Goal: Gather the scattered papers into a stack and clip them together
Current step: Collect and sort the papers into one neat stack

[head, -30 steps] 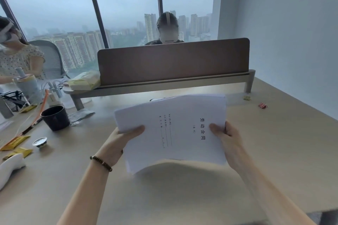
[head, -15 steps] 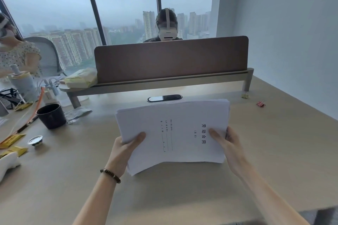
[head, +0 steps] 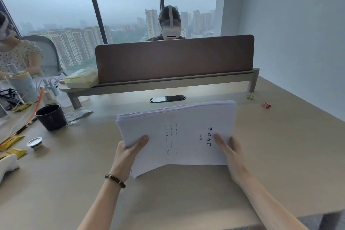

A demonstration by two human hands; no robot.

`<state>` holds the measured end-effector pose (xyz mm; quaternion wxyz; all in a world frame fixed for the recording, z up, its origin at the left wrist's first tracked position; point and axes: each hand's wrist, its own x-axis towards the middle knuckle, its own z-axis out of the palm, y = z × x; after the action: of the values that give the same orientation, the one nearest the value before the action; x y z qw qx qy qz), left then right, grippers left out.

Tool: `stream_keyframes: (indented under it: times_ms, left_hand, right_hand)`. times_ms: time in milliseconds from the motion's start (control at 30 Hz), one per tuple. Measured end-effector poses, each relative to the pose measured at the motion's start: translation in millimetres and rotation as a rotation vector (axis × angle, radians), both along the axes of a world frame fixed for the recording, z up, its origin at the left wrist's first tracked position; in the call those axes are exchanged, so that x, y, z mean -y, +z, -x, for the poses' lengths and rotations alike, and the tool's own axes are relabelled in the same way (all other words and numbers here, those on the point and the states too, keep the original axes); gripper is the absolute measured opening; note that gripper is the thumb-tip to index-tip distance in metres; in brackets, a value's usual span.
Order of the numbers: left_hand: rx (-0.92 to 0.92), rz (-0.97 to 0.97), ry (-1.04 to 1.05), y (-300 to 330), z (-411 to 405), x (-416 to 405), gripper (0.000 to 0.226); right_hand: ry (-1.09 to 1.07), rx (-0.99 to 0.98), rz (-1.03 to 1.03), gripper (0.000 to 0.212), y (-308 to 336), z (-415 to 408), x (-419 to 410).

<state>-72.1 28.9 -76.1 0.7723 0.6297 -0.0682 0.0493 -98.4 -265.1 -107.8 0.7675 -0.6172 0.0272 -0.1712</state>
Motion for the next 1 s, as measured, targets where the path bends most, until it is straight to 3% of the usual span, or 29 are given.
stream_keyframes:
  times_ms: [100, 367, 533, 700, 800, 933, 1000]
  left_hand:
    - [0.005, -0.011, -0.004, -2.0, -0.1, -0.3, 0.053]
    - [0.016, -0.027, 0.003, -7.0, -0.1, 2.3, 0.044]
    - [0.041, -0.083, 0.069, -8.0, -2.3, 4.5, 0.039]
    - [0.099, -0.069, 0.175, 8.2, -5.1, 9.5, 0.021]
    - [0.089, -0.036, 0.193, 5.8, -6.1, 11.4, 0.009]
    - [-0.016, -0.136, 0.157, -20.9, -0.4, 13.4, 0.023]
    - [-0.06, -0.16, 0.142, -24.7, -2.2, 12.6, 0.019]
  right_hand:
    - [0.0, 0.015, 0.007, 0.017, 0.2, -2.2, 2.0]
    - [0.001, 0.067, 0.05, 0.045, 21.2, -12.7, 6.8]
    - [-0.081, 0.035, 0.069, 0.011, 19.2, -18.6, 2.3]
    - [-0.176, 0.108, 0.184, 0.034, 40.2, -17.2, -7.3]
    - [-0.176, 0.188, 0.263, 0.019, 38.4, -8.5, -10.9]
    - [-0.069, -0.007, 0.348, 0.032, -7.6, -11.5, -11.4]
    - [-0.058, -0.082, 0.367, 0.024, -16.0, -18.2, -8.5]
